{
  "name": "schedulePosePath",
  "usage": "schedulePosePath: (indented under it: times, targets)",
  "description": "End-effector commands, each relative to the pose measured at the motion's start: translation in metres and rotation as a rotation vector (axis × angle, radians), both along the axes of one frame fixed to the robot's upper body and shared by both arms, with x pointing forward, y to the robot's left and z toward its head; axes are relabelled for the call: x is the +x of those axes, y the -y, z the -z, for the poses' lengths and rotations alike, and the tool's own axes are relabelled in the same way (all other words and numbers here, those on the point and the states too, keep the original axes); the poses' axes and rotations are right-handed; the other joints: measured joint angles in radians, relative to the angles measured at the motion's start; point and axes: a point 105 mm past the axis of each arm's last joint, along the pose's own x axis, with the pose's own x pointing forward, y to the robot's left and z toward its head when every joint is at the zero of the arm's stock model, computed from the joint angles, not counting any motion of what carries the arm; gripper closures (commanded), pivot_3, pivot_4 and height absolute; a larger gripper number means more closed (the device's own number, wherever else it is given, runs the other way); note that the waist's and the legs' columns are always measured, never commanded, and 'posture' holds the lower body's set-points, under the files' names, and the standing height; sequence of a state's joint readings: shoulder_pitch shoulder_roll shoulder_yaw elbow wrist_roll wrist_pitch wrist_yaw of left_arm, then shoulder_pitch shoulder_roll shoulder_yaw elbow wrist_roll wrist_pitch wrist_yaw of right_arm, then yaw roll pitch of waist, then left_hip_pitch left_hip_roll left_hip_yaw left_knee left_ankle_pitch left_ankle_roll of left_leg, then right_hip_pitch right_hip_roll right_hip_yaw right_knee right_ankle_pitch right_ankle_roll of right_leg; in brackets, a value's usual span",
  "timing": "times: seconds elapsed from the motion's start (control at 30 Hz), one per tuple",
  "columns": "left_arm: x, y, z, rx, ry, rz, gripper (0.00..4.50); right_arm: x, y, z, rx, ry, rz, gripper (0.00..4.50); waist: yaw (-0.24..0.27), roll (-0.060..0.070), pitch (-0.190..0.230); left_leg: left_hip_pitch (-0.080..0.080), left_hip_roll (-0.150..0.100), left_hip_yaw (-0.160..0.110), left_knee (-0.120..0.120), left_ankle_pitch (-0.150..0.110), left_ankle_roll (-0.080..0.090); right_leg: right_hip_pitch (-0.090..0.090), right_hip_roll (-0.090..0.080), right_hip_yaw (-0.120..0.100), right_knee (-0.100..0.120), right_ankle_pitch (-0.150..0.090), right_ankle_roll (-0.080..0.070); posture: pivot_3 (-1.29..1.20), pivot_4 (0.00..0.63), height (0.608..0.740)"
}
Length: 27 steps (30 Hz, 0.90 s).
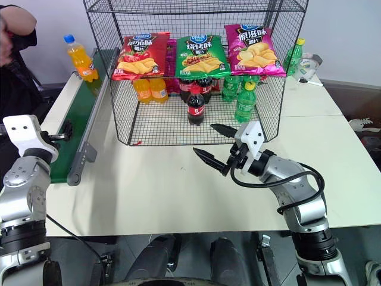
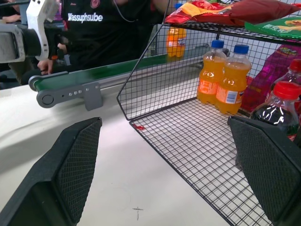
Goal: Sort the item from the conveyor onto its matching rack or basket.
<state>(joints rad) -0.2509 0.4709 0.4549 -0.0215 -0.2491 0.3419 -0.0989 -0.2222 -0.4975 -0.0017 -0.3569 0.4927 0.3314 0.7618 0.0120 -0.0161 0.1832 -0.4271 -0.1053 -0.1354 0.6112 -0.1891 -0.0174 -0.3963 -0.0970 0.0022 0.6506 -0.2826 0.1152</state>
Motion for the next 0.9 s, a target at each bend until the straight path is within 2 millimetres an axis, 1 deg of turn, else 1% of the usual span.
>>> schedulePosePath:
  times: [0.03,0.3,0.43,0.63,0.77,0.9]
  targets:
    - [-0.0031,-0.0068,-0.0186,0.034,0.065,-0.014,0.07,-0.0032,-0.0023,-0.006,0.014,0.037,-0.013,0.0,0.0,0.0,0.0,0.0,0.0,0.0,0.0,0.0,0.0,0.0,0.0,0.0,0.0,0.0,0.0,0.0,0.15,0.74]
    - [-0.0117,-0.0156,-0.0177,0.01,0.076,-0.022,0.07,-0.008,-0.0022,-0.0009,0.016,0.025,-0.018,0.0,-0.001,0.0,0.0,0.0,0.0,0.0,0.0,0.0,0.0,-0.001,0.0,0.0,0.0,0.0,0.0,0.0,0.15,0.74]
    - [-0.0101,-0.0074,-0.0166,0.037,0.061,0.039,0.07,-0.0107,-0.0015,0.0011,0.017,0.018,-0.02,0.0,0.0,0.0,0.0,0.0,0.0,0.0,0.0,0.0,0.0,-0.001,0.0,0.0,0.0,0.0,0.0,0.0,0.15,0.74]
    - [-0.0091,-0.0091,-0.0192,0.03,0.076,0.04,0.07,-0.0125,-0.0023,0.0037,0.022,0.01,-0.019,0.0,0.0,0.0,0.0,0.0,0.0,0.0,0.0,0.0,0.0,-0.001,0.0,0.0,0.0,0.0,0.0,0.0,0.15,0.74]
    - [-0.0078,-0.0096,-0.0221,0.03,0.091,0.044,0.07,-0.0103,-0.0018,0.0021,0.024,0.017,-0.015,0.0,0.0,0.0,0.0,0.0,0.0,0.0,0.0,0.0,0.0,-0.001,0.0,0.0,0.0,0.0,0.0,0.0,0.15,0.74]
    - [-0.0056,-0.0092,-0.0235,-0.005,0.106,0.054,0.07,-0.0096,-0.0031,0.0,0.025,0.024,-0.015,0.0,0.0,0.0,0.0,0.0,0.0,0.0,0.0,0.0,0.0,-0.001,0.0,0.0,0.0,0.0,0.0,0.0,0.15,0.74]
